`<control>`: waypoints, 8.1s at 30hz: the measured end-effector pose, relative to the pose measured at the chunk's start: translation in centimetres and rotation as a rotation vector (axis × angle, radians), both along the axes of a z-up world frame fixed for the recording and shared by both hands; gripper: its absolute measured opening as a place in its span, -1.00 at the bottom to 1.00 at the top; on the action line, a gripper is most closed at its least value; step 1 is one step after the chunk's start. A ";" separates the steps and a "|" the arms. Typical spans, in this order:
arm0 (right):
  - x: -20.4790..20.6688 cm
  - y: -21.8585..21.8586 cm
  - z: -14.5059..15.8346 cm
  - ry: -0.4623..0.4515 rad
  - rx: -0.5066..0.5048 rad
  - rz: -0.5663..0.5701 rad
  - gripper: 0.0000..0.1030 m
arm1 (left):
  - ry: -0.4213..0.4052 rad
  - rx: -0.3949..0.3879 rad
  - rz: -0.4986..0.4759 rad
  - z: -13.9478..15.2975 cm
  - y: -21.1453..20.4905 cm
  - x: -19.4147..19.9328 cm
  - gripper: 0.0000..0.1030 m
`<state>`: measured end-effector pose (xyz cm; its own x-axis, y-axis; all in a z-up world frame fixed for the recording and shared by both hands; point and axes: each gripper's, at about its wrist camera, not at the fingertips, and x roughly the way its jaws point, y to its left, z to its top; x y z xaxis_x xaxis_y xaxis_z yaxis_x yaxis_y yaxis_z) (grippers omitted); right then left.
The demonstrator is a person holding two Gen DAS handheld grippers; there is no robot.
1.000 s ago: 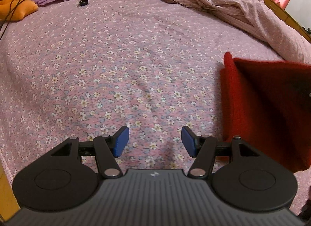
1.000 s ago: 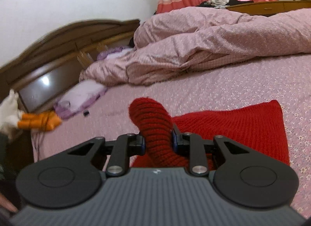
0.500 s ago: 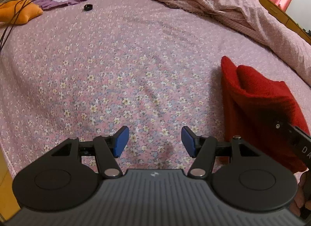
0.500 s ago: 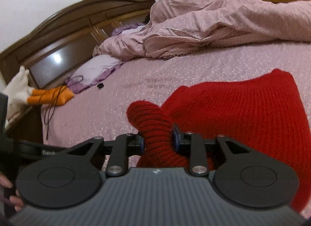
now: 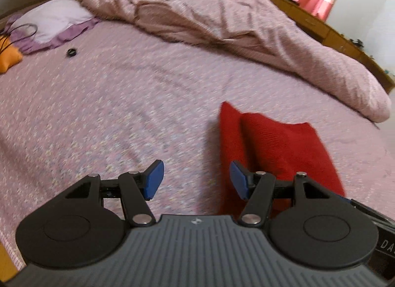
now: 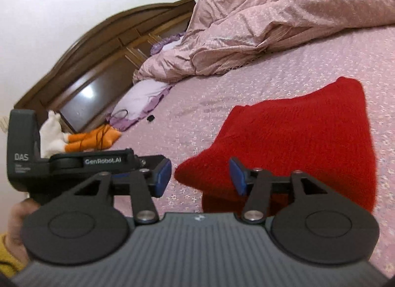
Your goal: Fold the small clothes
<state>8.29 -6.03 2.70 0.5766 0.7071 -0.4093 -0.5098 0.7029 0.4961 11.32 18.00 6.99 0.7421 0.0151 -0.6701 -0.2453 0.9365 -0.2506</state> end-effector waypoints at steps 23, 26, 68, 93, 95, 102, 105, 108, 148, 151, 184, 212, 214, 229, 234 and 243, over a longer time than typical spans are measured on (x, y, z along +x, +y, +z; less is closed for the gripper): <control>3.1 -11.2 -5.1 0.187 0.112 -0.430 0.11 | -0.006 -0.093 -0.226 -3.1 -5.9 5.0 -0.37; 3.5 -11.3 -5.6 0.204 0.155 -0.422 0.11 | -0.032 -0.077 -0.236 -2.9 -5.8 4.5 -0.51; 4.4 -10.4 -5.6 0.261 0.207 -0.372 0.67 | 0.046 -0.128 -0.088 -5.2 -0.6 4.2 0.30; 9.6 -6.9 -9.1 0.410 0.231 -0.107 0.89 | 0.081 -0.238 -0.149 -7.1 1.2 6.7 0.49; 9.7 -6.8 -9.2 0.408 0.234 -0.102 0.89 | 0.079 -0.237 -0.151 -7.1 1.2 6.6 0.49; 10.3 -7.0 -9.4 0.416 0.237 -0.062 0.89 | 0.076 -0.241 -0.155 -7.2 1.3 6.7 0.50; 10.5 -7.2 -9.5 0.422 0.238 -0.043 0.89 | 0.076 -0.239 -0.156 -7.3 1.2 6.7 0.51; 10.7 -7.2 -9.5 0.423 0.236 -0.027 0.89 | 0.074 -0.247 -0.155 -7.4 1.1 6.8 0.51; 7.5 -22.1 -6.8 0.274 0.183 -0.316 0.31 | 0.033 -0.133 -0.448 -6.7 -16.8 11.1 0.12; 7.2 -21.9 -8.2 0.288 0.169 -0.323 0.35 | 0.040 -0.098 -0.435 -6.5 -16.9 10.6 0.12; -0.1 -19.3 -6.0 0.129 -0.104 -0.487 0.60 | 0.028 0.118 -0.322 -5.0 -17.6 5.7 0.32; -7.8 -17.5 -3.3 0.081 -0.285 -0.495 0.57 | 0.122 0.173 -0.302 -4.5 -21.4 -1.5 0.76; -7.9 -17.4 -3.4 0.081 -0.289 -0.493 0.57 | 0.133 0.170 -0.295 -4.6 -21.4 -1.4 0.76; -7.8 -17.3 -4.0 0.107 -0.291 -0.487 0.57 | 0.170 0.187 -0.274 -5.2 -21.7 -1.2 0.78; -7.8 -17.3 -4.0 0.108 -0.290 -0.486 0.57 | 0.174 0.189 -0.276 -5.3 -21.8 -1.1 0.78; -7.8 -17.3 -4.0 0.110 -0.288 -0.486 0.57 | 0.177 0.189 -0.274 -5.3 -21.8 -1.2 0.78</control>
